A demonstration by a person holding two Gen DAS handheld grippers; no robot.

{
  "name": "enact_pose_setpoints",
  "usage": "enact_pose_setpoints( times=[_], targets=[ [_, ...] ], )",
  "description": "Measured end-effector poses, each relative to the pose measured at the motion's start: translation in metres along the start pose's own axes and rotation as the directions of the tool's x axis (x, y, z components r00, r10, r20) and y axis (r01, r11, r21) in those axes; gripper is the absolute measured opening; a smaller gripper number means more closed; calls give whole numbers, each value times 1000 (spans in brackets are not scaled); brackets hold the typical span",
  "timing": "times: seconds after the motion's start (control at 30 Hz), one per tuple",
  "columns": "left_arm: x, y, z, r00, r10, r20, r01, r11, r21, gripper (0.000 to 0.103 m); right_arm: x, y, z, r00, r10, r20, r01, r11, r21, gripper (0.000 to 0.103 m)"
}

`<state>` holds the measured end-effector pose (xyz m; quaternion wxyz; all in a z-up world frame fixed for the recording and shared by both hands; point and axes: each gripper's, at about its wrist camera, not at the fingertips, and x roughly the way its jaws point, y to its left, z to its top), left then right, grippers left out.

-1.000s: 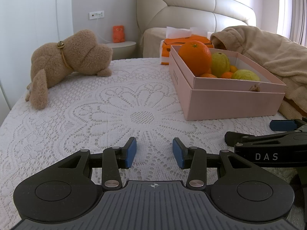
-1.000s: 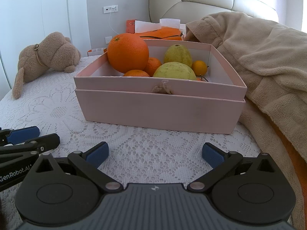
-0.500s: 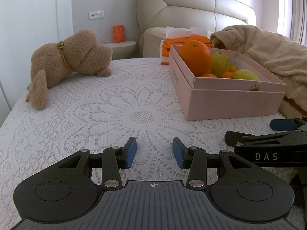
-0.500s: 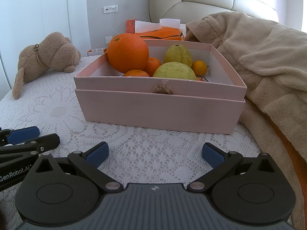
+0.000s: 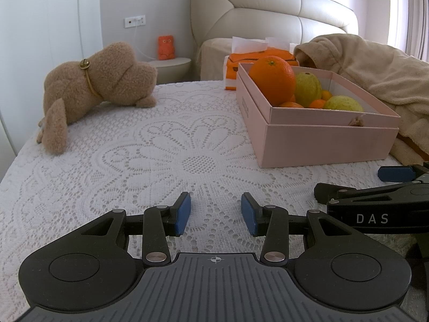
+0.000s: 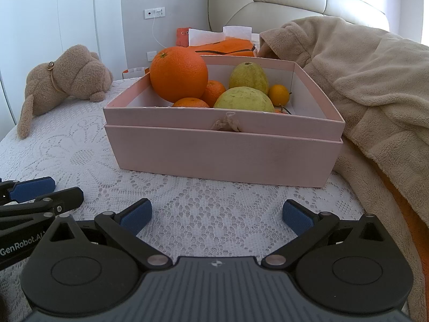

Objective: Organize fruits

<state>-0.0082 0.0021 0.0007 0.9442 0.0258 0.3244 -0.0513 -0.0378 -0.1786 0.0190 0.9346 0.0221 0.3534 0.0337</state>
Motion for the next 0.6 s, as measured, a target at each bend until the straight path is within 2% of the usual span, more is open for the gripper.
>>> enact_pose_setpoints(
  times=[0.6],
  targets=[
    [0,-2,0,1000,11,4,-11,1000,15,46,0,-2,1,1000,-1,0,1,1000,2,103]
  ],
)
